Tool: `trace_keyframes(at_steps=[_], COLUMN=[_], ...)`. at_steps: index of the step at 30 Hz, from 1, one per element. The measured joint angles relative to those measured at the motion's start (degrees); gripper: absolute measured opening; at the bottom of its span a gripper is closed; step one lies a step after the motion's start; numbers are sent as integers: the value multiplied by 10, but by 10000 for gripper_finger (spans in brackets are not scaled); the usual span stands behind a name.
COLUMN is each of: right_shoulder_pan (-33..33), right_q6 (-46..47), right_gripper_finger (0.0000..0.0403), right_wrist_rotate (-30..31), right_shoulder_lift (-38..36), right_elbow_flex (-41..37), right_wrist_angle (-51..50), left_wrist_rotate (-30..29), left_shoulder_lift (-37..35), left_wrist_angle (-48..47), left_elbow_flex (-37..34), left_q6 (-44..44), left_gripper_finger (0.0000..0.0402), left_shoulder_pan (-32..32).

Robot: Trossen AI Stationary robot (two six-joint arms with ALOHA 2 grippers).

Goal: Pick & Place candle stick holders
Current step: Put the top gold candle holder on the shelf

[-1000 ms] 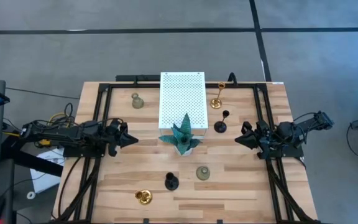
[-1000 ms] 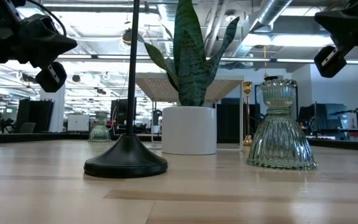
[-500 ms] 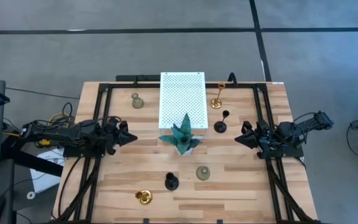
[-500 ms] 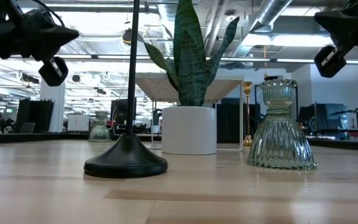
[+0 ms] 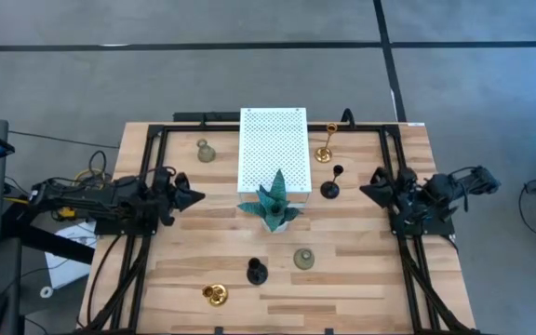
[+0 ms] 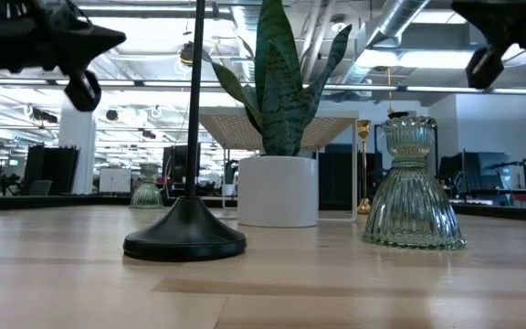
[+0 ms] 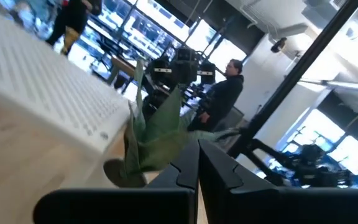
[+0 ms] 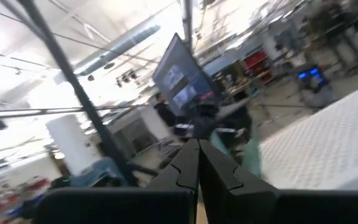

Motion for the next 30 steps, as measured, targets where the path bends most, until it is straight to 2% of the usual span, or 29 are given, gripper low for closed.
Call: trace_keyframes(at_steps=[4, 8, 12, 16, 22, 27, 30], right_shoulder_pan=[0, 0, 0, 0, 0, 0, 0], right_q6=[-11, -20, -76, -156, -220, -210, -163], right_gripper_finger=[0, 0, 0, 0, 0, 0, 0], right_wrist_rotate=[47, 94, 156, 208, 245, 245, 241], right_shoulder_lift=[24, 76, 140, 198, 238, 236, 223], right_elbow_flex=[57, 116, 178, 236, 300, 320, 333], right_wrist_angle=[-84, -141, -171, -196, -267, -332, -401], left_wrist_rotate=[-15, -43, -97, -149, -167, -163, -159], left_shoulder_lift=[70, 170, 267, 335, 362, 362, 362], left_wrist_angle=[0, -1, -14, -18, -18, -18, -24], left_elbow_flex=[60, 134, 214, 278, 329, 334, 334], left_q6=[57, 111, 193, 262, 280, 280, 280], left_gripper_finger=[4, 4, 4, 3, 3, 3, 3], left_shoulder_pan=[0, 0, 0, 0, 0, 0, 0])
